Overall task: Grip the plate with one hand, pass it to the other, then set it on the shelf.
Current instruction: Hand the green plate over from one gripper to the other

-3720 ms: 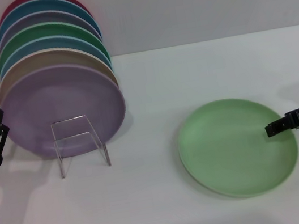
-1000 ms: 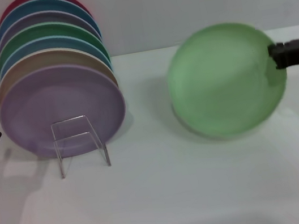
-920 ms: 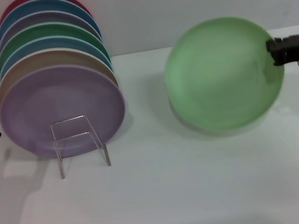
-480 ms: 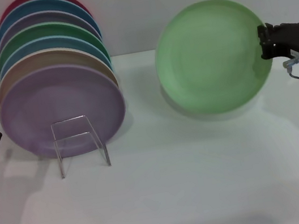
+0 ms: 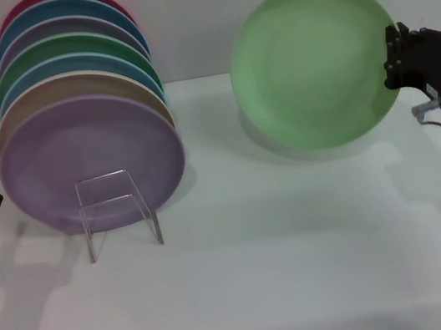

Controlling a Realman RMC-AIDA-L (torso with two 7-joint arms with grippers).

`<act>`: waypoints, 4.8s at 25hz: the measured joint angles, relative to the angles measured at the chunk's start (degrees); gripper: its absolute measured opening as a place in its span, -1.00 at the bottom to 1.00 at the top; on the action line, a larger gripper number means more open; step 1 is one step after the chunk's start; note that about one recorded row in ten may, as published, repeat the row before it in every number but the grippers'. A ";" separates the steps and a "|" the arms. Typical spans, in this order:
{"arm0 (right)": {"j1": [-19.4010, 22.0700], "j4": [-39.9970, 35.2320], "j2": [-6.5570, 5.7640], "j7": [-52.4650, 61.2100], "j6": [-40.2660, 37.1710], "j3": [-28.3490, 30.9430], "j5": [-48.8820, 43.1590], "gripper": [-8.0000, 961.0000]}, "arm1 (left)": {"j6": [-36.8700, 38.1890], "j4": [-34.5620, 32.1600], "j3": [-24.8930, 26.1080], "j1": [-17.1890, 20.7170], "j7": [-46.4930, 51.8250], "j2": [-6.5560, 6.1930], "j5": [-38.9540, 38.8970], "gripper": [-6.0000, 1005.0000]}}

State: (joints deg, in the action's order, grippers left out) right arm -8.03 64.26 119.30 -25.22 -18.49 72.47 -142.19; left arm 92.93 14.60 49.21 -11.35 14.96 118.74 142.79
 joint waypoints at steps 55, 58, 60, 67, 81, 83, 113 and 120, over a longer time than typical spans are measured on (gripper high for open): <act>0.05 -15.33 0.59 -25.53 -63.27 -60.97 31.63 -0.94 | -9.93 5.18 -19.77 -0.04 -0.90 0.28 0.03 0.54; 0.57 -14.61 0.58 -28.40 -63.40 -62.15 32.06 -0.94 | -10.62 5.34 -19.84 -0.27 -0.90 0.22 0.02 0.54; 0.59 -14.52 0.59 -28.73 -63.41 -62.33 32.07 -0.94 | -11.28 5.49 -20.00 -0.48 -1.17 0.27 0.01 0.54; 0.62 -14.61 0.48 -29.60 -63.43 -63.29 32.04 -0.94 | -14.22 7.78 -21.34 -0.81 -4.37 0.28 0.01 0.54; 0.38 -14.86 0.23 -29.85 -63.43 -64.21 31.67 -0.94 | -16.12 8.19 -20.66 -2.63 -4.70 0.08 -0.39 0.54; 0.38 -14.87 0.23 -29.86 -63.43 -64.22 31.65 -0.94 | -16.23 7.95 -20.46 -2.75 -4.43 0.05 -0.40 0.54; -0.06 -14.87 0.15 -29.89 -63.10 -64.22 31.77 -0.94 | -17.99 7.81 -20.03 -3.48 -4.41 0.09 -0.40 -0.54; -0.04 -14.87 0.14 -29.89 -62.99 -64.21 31.92 -0.94 | -18.32 7.78 -20.03 -3.73 -4.41 0.09 -0.39 -0.65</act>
State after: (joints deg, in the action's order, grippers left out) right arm -8.07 49.39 119.44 -55.11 -81.48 8.26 -110.28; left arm 74.61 22.38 29.18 -15.09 10.54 118.83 142.40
